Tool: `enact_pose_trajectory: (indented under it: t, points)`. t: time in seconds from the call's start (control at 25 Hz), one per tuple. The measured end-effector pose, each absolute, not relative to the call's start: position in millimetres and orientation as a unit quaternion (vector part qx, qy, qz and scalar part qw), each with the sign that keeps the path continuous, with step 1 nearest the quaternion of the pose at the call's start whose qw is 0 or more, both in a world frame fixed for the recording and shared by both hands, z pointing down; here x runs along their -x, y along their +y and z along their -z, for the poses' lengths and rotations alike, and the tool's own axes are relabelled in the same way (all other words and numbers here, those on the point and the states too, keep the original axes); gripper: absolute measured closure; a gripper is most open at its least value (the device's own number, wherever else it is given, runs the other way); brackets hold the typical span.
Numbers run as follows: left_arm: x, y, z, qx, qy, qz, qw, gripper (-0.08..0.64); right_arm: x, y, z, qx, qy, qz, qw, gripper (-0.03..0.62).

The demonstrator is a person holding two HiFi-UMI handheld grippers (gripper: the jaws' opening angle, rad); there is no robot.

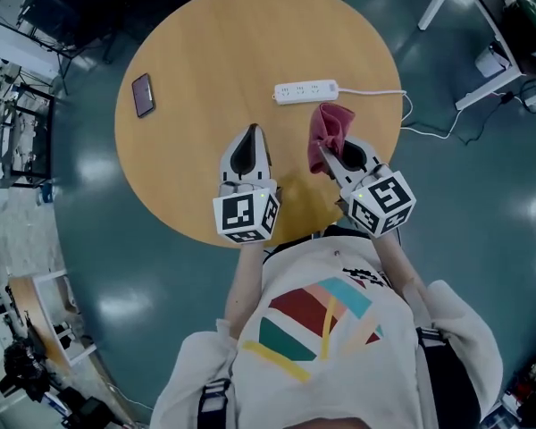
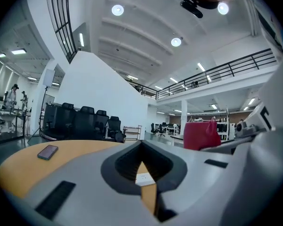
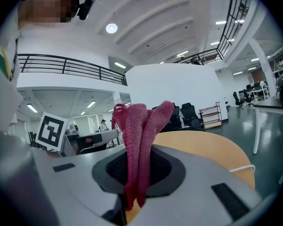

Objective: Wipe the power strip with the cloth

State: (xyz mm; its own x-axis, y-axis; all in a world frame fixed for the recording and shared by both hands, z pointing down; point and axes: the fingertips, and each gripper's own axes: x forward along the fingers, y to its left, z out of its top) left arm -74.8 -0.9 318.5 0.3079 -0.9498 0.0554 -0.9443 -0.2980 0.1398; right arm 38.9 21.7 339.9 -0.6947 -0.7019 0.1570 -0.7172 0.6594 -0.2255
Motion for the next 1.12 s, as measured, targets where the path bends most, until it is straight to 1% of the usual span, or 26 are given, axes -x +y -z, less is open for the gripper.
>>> enact_pose_trajectory:
  t: [0.24, 0.4, 0.56, 0.84, 1.12]
  points:
    - [63, 15, -317, -0.804, -0.592, 0.016, 0.057, 0.518, -52, 35, -351, -0.387, -0.911, -0.14, 0.028, 0.552]
    - [70, 20, -316, -0.799, -0.598, 0.02, 0.053, 0.518, -47, 38, -349, -0.385, -0.913, -0.129, 0.028, 0.554]
    - [70, 19, -312, -0.797, -0.602, 0.025, 0.046, 0.517, -43, 36, -349, -0.386, -0.916, -0.099, 0.047, 0.554]
    - [52, 25, -305, -0.795, -0.604, 0.023, 0.045, 0.518, -57, 40, -347, -0.377, -0.919, -0.095, 0.062, 0.554]
    - [67, 35, -312, -0.783, -0.619, 0.019, 0.054, 0.518, -42, 48, -357, -0.353, -0.927, -0.096, 0.082, 0.554]
